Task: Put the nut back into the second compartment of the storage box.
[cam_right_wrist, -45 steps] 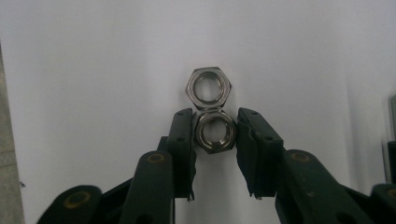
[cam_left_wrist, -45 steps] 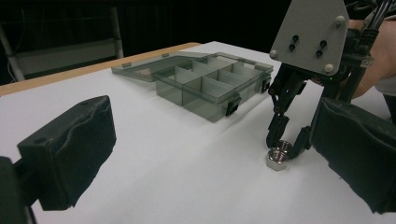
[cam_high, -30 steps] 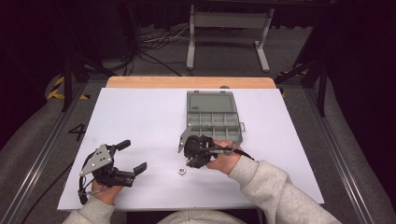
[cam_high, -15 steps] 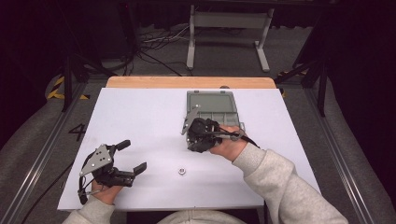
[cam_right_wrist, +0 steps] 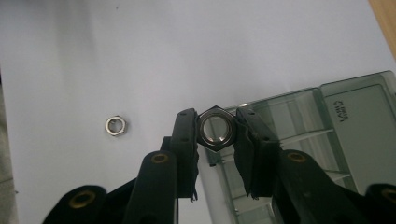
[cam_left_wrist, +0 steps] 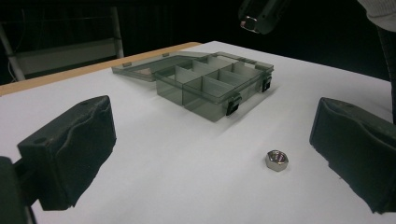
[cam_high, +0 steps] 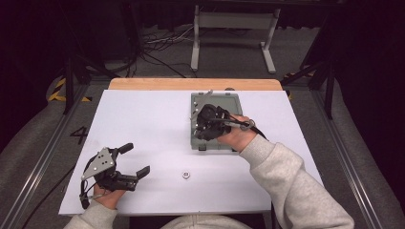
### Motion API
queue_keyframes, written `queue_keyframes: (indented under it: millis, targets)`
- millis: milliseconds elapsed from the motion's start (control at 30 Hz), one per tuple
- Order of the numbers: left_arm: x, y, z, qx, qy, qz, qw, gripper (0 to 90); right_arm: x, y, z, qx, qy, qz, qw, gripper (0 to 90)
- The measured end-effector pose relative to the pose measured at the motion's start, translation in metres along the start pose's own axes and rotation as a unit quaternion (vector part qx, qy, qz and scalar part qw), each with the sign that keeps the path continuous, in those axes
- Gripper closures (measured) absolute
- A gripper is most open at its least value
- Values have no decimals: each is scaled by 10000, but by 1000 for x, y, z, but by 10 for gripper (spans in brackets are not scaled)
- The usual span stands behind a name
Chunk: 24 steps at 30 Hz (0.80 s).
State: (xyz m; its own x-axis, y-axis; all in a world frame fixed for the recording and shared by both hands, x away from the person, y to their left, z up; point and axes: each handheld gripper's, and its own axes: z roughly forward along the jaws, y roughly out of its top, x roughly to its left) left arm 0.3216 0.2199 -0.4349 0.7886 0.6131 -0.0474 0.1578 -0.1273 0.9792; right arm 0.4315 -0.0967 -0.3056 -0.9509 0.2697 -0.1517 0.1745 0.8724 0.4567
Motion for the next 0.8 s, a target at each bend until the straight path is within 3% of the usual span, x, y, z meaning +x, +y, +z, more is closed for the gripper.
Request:
queue_keyframes:
  millis: [400,800]
  targets:
    - [0,0,0,-19,9,-29,10000,11,-44,-5,-5,-206,-385,579,9974,702]
    - [0,-1,1,-17,4,-27,10000,11,-88,-19,12,-219,-746,1246,9892,702]
